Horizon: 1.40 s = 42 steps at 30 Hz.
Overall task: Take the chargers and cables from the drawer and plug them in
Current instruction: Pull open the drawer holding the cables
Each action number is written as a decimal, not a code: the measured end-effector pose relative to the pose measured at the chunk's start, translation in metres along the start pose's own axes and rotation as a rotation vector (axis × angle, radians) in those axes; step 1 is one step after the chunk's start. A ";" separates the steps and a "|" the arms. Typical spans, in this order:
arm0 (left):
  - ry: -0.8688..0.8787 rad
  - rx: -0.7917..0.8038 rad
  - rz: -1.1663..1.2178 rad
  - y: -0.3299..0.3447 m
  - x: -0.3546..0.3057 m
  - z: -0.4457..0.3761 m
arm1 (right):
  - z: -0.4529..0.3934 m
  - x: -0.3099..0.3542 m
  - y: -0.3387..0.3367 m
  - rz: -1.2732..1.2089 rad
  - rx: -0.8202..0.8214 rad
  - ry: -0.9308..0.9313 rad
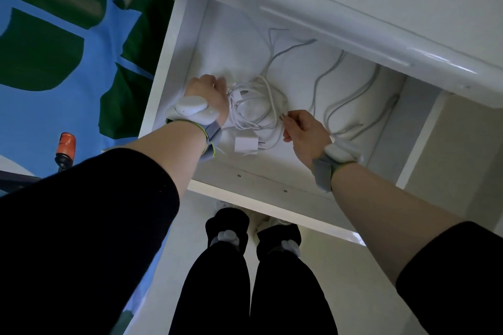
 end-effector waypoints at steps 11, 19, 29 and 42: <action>-0.064 0.093 -0.078 0.015 0.010 -0.019 | 0.000 0.004 -0.002 -0.094 -0.051 0.039; 0.020 0.122 -0.121 0.013 -0.004 -0.009 | 0.009 0.007 -0.009 -0.092 -0.098 0.073; -0.056 -0.046 -0.098 -0.024 -0.018 0.021 | 0.044 0.028 -0.043 -0.110 -0.222 0.050; -0.140 0.065 0.367 -0.092 -0.059 0.119 | 0.134 0.080 -0.085 -0.212 -0.203 0.100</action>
Point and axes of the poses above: each hand's wrist, its own z-axis away from the middle knuckle, its own y-axis out of the palm, x = y × z, the point moved 5 cm from there along -z, towards the middle knuckle, and after that the axes turned 5 degrees about z, right-handed, at the moved point
